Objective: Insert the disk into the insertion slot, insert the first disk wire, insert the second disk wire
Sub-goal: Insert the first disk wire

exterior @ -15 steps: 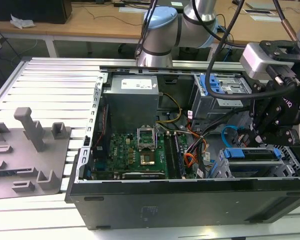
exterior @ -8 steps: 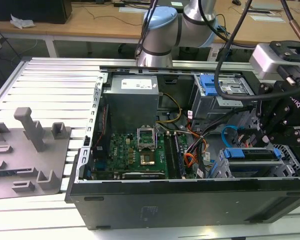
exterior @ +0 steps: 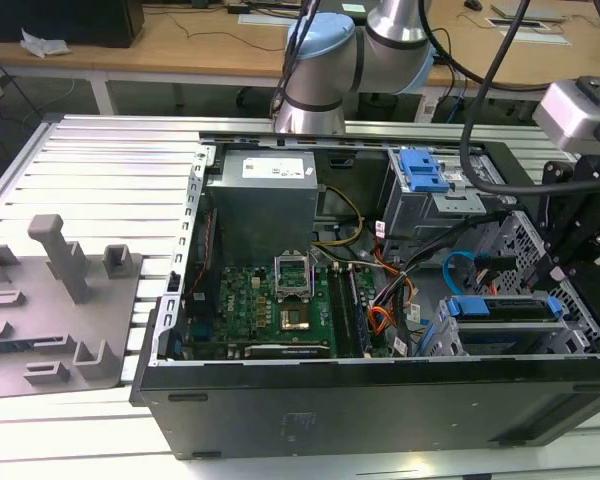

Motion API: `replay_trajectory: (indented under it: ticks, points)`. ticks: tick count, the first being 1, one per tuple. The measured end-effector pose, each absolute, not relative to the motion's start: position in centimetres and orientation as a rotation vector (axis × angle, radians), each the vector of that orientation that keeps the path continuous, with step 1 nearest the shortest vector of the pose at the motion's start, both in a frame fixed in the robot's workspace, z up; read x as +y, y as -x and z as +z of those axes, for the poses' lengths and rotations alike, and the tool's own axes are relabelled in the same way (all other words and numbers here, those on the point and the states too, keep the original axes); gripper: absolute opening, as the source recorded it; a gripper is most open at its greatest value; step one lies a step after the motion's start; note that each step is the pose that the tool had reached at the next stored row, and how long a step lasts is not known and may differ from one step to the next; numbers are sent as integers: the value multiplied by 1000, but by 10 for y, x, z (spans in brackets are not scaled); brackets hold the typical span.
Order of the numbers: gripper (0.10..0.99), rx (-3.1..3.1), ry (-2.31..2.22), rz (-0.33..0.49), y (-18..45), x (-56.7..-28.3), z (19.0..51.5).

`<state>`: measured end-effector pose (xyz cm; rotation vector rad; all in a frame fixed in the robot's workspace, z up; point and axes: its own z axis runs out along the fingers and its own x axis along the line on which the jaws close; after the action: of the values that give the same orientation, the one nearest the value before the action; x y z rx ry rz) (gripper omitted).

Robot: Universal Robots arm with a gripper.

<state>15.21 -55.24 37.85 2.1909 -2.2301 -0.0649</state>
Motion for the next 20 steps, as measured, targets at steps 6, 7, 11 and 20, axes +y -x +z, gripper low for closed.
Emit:
replay_trajectory:
  ticks: [6, 7, 11, 20]
  points:
    - [173, -2230, -2190, -64, -152, -552, 380]
    - [235, -2230, -2190, -64, -152, -552, 380]
    - [424, -2229, -2190, -63, -152, -552, 380]
    - [424, -2229, -2190, -63, -152, -535, 380]
